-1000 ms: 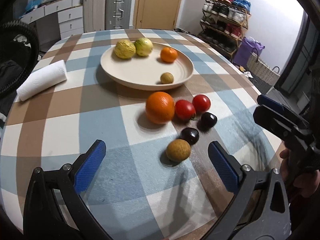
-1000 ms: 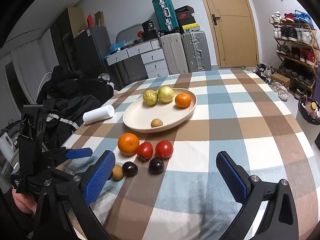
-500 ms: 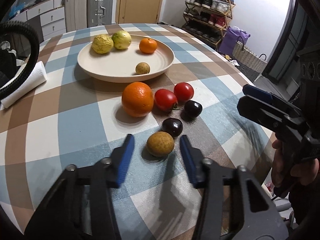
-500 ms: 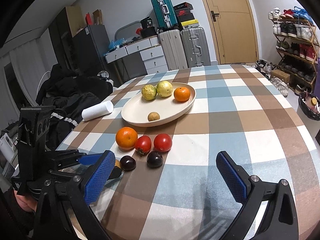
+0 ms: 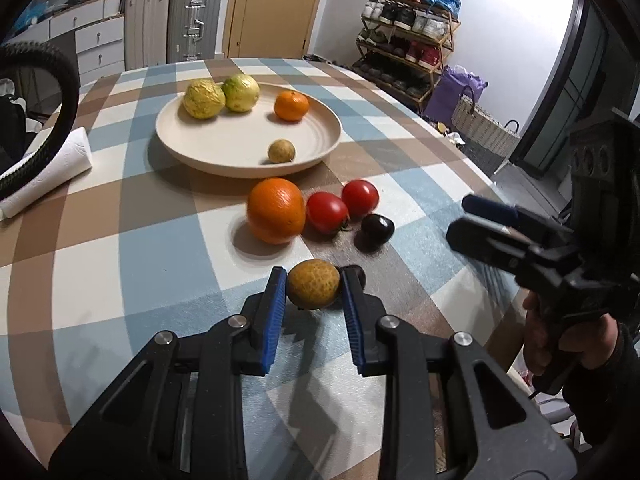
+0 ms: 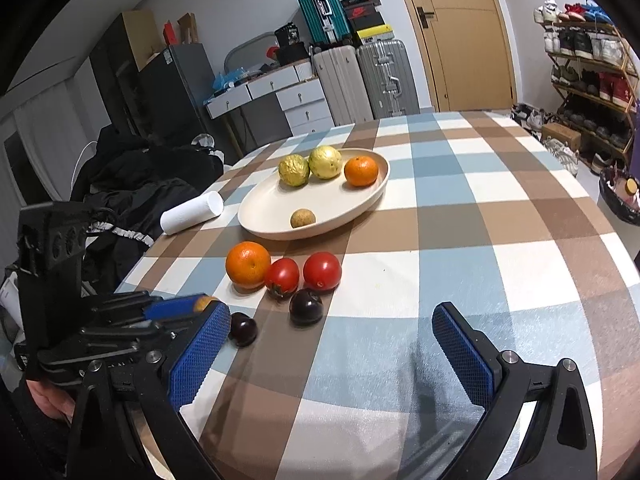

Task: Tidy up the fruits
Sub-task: 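Lift the brown fruit with the left gripper while the right gripper approaches a dark plum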

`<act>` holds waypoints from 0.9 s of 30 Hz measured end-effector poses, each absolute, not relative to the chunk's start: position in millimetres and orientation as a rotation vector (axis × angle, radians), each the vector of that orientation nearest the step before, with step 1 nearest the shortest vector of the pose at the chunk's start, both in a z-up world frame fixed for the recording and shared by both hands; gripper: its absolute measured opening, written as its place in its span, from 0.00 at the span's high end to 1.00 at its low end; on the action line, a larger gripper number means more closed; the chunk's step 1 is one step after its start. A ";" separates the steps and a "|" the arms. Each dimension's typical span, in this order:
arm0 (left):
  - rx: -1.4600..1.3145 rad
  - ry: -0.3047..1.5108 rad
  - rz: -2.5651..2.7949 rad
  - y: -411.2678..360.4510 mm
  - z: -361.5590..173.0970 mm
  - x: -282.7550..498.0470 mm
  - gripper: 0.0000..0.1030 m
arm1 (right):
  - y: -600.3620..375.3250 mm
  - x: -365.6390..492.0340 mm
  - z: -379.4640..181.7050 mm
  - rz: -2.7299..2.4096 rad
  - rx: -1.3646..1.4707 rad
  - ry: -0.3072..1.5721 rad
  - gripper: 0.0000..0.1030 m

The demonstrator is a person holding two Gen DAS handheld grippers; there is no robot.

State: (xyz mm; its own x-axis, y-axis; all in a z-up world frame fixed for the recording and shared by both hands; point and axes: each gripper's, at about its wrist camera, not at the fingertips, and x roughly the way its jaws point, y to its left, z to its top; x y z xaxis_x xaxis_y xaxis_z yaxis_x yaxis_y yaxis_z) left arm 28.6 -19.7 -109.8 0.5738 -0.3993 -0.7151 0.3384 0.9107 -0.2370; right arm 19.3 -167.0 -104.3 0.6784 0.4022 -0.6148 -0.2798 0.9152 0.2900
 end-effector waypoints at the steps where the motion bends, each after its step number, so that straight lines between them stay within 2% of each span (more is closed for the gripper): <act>1: -0.083 0.852 -0.430 -16.9 -107.9 28.7 0.76 | -166.2 20.6 -105.2 0.387 0.180 0.737 0.00; 12: -0.134 0.805 -0.397 13.5 -90.0 28.3 0.76 | -151.4 42.3 -110.6 0.420 0.185 0.810 0.02; 19: -0.157 0.792 -0.374 27.9 -84.9 33.1 0.76 | -138.7 54.3 -117.1 0.431 0.176 0.873 0.22; 25: -0.167 0.788 -0.364 34.1 -83.6 37.6 0.76 | -130.5 59.2 -122.5 0.450 0.161 0.901 0.45; 27: -0.167 0.787 -0.360 34.4 -83.3 38.9 0.76 | -130.6 60.3 -124.1 0.454 0.169 0.910 0.47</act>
State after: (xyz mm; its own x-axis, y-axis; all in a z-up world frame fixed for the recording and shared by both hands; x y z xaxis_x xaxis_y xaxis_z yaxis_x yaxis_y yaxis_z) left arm 38.9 34.4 -83.3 0.6488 -0.3769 -0.6611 0.2537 0.9262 -0.2790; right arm 60.3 -130.6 -124.1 0.5271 0.4480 -0.7221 -0.3078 0.8927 0.3292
